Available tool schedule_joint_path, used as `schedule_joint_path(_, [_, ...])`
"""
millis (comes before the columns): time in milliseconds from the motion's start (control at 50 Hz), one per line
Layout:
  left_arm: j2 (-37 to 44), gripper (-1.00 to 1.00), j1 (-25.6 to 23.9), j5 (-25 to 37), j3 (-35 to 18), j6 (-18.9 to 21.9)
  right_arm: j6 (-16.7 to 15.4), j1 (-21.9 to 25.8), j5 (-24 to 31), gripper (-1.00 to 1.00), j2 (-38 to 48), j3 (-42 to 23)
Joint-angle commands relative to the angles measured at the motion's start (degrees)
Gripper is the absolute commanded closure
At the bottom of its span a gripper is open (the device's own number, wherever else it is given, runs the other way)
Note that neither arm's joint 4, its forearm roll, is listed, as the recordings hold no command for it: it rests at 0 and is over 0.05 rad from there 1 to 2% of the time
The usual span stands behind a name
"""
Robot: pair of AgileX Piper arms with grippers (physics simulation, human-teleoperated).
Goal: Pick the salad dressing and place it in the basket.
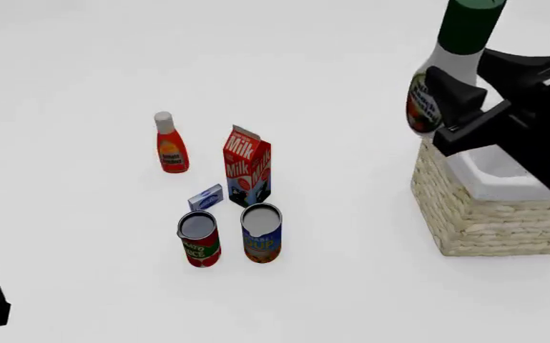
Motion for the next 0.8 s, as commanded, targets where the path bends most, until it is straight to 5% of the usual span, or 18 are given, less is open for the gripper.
schedule_joint_path(20, [-1.1, -1.0, 3.0, 2.4, 3.1, -0.5, 1.2, -4.9, 0.6, 1.0, -0.6, -2.3])
schedule_joint_path(800, [-1.1, -1.0, 1.9, 10.0, 3.1, 0.1, 5.8, -27.7, -4.7, 1.0, 7.2, -5.0])
